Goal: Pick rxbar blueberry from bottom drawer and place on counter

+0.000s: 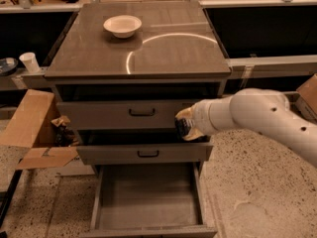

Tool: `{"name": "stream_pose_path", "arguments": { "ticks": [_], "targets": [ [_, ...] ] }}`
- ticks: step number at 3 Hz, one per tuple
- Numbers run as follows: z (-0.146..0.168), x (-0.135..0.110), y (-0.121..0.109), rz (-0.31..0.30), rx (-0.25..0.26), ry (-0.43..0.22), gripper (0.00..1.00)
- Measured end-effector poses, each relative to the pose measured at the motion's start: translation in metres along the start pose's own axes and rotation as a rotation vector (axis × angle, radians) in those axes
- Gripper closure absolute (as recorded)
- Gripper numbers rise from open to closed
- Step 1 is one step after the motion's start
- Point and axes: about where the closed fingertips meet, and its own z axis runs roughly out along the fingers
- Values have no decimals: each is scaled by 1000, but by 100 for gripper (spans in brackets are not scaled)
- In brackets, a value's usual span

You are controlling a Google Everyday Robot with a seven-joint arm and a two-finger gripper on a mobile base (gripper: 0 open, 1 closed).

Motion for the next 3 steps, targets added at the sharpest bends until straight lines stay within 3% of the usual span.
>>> {"name": "stream_pose_path", "arguments": {
  "ticks": [1, 2, 3],
  "targets": [
    [-49, -5, -66, -53, 83, 62, 100],
    [-49, -5, -66, -53, 83, 62, 100],
    [-54, -7, -103, -64, 96, 100, 100]
  ]
}}
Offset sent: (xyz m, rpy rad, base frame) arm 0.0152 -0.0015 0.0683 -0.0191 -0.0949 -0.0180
